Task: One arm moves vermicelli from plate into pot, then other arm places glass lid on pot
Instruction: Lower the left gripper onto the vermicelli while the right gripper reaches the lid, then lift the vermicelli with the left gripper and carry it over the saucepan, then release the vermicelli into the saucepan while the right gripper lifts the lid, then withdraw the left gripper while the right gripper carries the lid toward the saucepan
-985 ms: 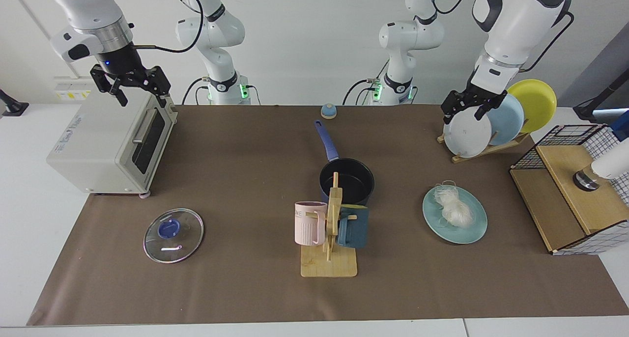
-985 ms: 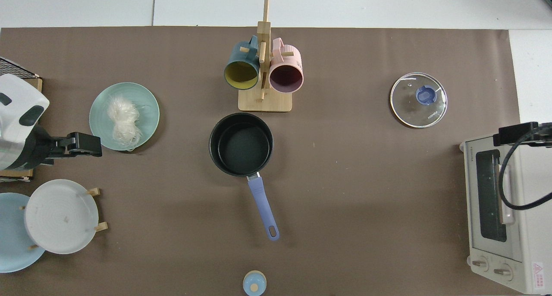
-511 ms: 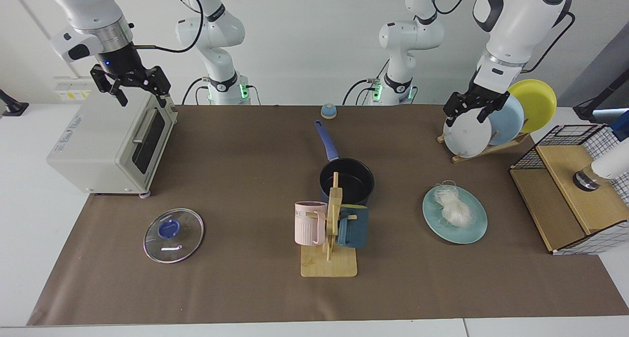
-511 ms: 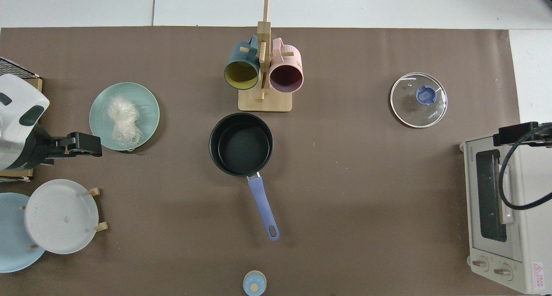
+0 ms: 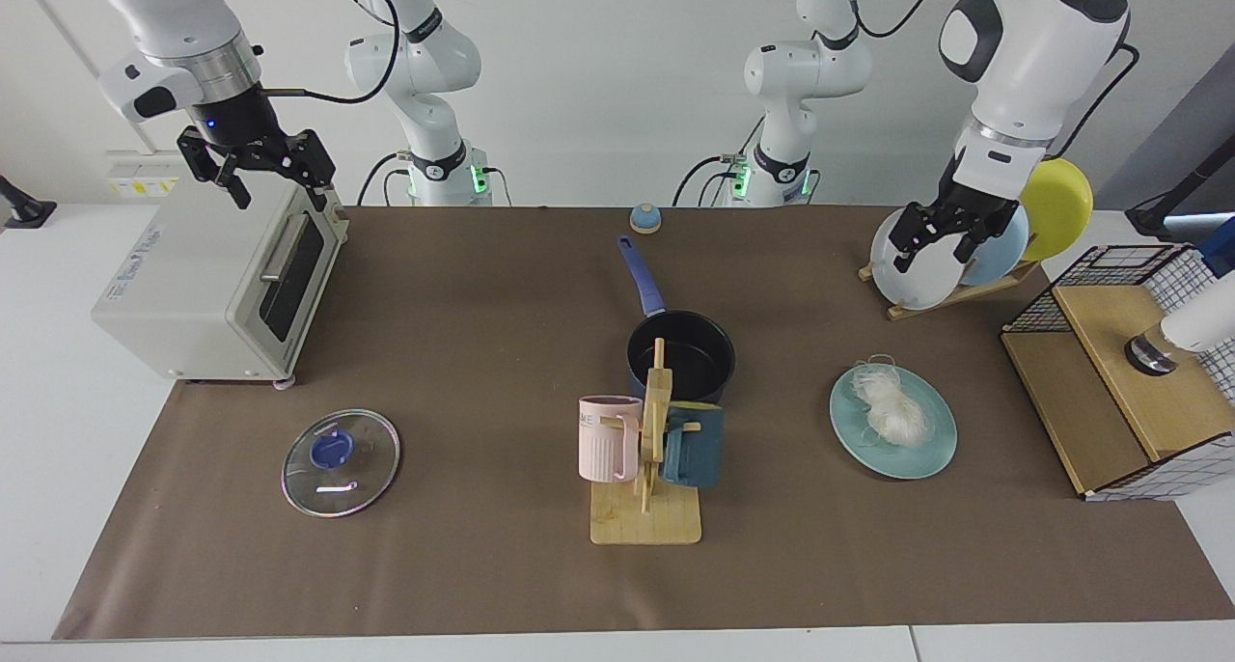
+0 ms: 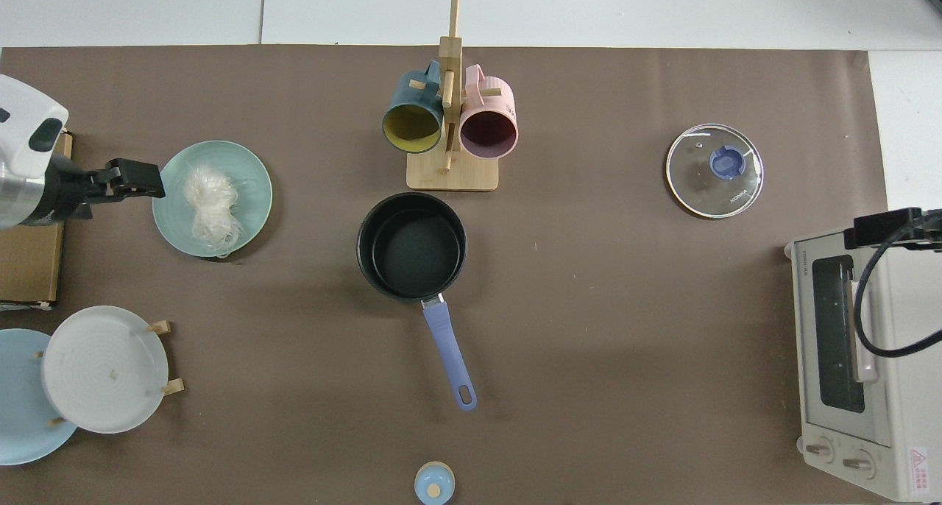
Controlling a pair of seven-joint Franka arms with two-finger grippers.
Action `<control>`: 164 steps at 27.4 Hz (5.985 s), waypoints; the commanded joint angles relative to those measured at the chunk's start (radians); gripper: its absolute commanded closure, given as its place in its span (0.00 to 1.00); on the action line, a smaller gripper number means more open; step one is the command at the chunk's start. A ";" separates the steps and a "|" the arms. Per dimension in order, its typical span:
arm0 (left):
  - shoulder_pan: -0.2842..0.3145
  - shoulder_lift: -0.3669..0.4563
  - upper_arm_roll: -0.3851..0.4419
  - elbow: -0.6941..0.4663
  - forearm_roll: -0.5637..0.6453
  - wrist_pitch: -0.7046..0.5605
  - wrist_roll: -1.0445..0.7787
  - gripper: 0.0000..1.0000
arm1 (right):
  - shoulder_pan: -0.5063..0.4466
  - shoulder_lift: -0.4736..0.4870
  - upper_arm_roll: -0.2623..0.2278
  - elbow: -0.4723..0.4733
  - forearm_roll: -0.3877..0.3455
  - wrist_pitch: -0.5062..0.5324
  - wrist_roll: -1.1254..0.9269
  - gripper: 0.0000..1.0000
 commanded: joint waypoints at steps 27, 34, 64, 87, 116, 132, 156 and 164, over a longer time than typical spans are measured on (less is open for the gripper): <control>0.001 0.376 -0.002 0.069 -0.009 0.239 -0.332 0.00 | -0.043 0.317 -0.013 0.158 0.037 0.253 -0.030 0.00; -0.008 0.374 -0.012 0.006 0.015 0.240 -0.297 0.00 | -0.044 0.426 -0.011 0.164 0.103 0.412 -0.072 0.00; 0.003 0.408 -0.013 0.020 0.052 0.294 -0.209 1.00 | -0.017 0.676 0.004 0.120 0.152 0.707 -0.205 0.00; -0.023 0.143 -0.304 0.063 -0.032 -0.030 -0.536 1.00 | -0.024 0.671 0.001 0.072 0.136 0.624 -0.345 0.00; -0.077 0.248 -0.466 -0.149 0.012 0.352 -0.605 1.00 | -0.014 0.637 -0.007 0.117 0.155 0.544 -0.323 1.00; -0.081 0.310 -0.466 -0.152 0.103 0.411 -0.677 0.66 | 0.006 0.499 -0.004 0.123 0.153 0.428 -0.314 1.00; -0.068 0.192 -0.314 0.139 0.089 -0.077 -0.489 0.00 | 0.060 0.335 -0.004 0.040 0.132 0.264 -0.181 1.00; -0.032 0.075 -0.217 0.127 0.066 -0.191 -0.259 0.00 | 0.167 0.320 -0.004 0.041 0.124 0.228 0.042 1.00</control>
